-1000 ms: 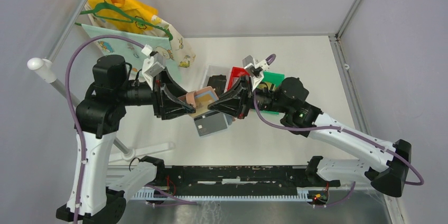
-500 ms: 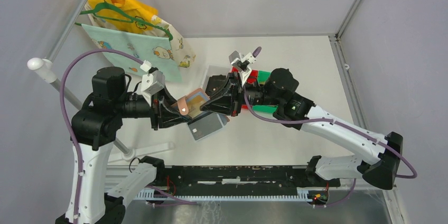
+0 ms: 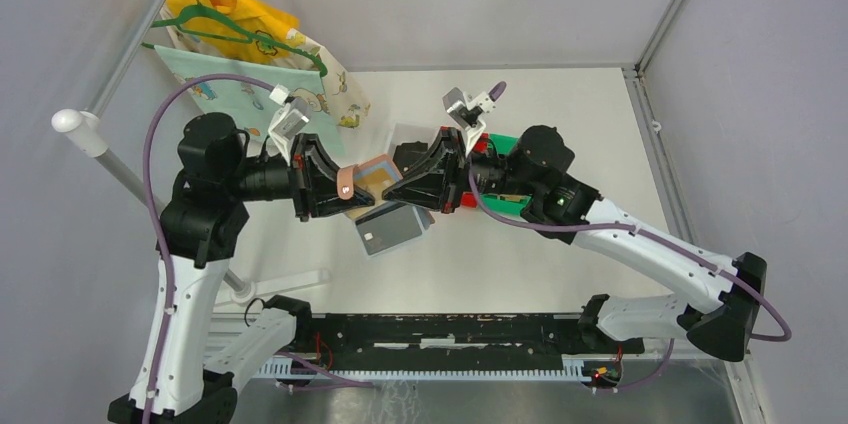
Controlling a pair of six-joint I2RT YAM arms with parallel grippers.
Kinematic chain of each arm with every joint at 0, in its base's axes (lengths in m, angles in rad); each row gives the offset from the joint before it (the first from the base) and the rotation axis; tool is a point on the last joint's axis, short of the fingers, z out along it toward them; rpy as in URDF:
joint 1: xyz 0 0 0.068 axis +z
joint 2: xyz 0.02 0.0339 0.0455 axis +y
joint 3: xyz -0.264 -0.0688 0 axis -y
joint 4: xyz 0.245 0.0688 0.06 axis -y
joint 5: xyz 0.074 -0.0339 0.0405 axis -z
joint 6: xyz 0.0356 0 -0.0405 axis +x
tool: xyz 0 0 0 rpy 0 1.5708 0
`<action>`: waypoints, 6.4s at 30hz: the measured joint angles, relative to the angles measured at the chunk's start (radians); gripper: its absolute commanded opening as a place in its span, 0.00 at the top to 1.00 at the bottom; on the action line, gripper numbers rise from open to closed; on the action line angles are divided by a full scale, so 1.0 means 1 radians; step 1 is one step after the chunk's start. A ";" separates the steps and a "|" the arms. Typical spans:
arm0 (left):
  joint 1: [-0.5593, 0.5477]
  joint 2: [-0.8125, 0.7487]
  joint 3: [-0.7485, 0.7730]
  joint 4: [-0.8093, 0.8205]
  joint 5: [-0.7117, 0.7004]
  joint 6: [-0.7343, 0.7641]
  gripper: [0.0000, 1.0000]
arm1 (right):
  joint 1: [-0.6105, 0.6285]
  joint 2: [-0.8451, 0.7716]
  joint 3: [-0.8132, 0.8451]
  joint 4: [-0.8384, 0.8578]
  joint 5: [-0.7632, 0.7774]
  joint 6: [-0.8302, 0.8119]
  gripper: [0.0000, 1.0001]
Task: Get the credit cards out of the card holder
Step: Remove the credit card from the card holder, then place the credit card in the storage box.
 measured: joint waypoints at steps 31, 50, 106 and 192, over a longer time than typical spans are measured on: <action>0.001 0.031 -0.002 0.036 -0.162 -0.118 0.98 | -0.115 -0.043 -0.014 -0.084 0.078 0.031 0.27; 0.176 0.139 -0.026 -0.006 -0.286 -0.172 0.98 | -0.108 0.063 -0.240 0.359 0.020 0.415 0.38; 0.218 0.027 -0.144 0.283 -0.158 -0.520 0.79 | -0.043 0.339 -0.154 0.707 0.118 0.655 0.97; 0.218 0.109 0.052 -0.080 -0.101 -0.027 0.98 | -0.635 0.289 -0.071 -0.813 0.560 -0.364 1.00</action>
